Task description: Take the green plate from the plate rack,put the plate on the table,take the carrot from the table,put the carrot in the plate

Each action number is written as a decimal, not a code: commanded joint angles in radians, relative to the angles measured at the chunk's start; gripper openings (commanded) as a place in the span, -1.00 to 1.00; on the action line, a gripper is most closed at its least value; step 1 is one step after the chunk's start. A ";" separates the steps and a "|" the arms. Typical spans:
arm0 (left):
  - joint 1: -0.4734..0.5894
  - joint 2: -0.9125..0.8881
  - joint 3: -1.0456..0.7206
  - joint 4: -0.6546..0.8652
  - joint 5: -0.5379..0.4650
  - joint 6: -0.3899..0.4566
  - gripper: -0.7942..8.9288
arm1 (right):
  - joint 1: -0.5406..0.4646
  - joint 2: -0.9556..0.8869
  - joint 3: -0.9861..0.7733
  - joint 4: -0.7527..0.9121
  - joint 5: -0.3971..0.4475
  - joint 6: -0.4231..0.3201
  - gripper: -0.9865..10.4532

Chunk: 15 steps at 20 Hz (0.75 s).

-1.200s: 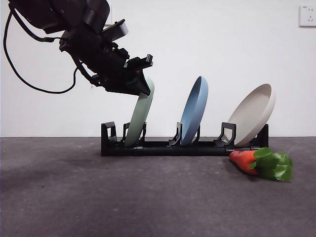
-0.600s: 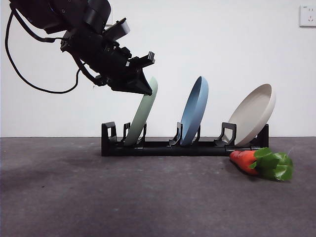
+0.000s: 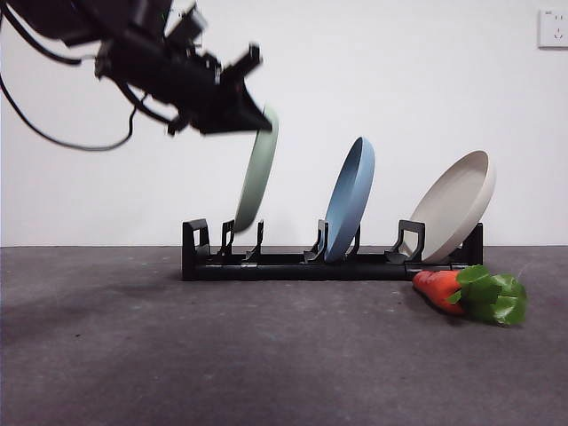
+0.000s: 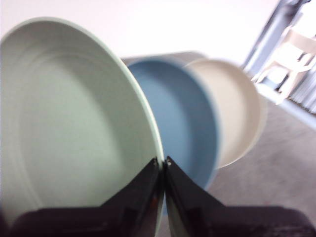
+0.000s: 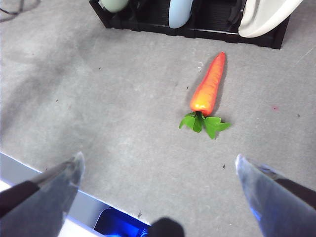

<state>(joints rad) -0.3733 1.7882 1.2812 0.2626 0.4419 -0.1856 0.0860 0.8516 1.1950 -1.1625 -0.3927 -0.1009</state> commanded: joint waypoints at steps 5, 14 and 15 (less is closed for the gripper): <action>-0.026 -0.220 0.003 -0.058 0.117 0.011 -0.85 | 0.003 -0.001 0.002 0.002 -0.002 0.006 0.25; -0.330 -0.464 0.003 -0.896 -0.339 0.523 -0.85 | 0.003 -0.001 0.002 0.002 -0.001 0.021 0.25; -0.376 -0.454 0.003 -0.926 -0.391 0.541 -0.85 | 0.003 -0.001 0.002 0.002 -0.002 0.024 0.25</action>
<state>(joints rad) -0.7368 1.3334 1.2858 -0.6815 0.0708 0.2825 0.0860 0.8520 1.1950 -1.1625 -0.3927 -0.0895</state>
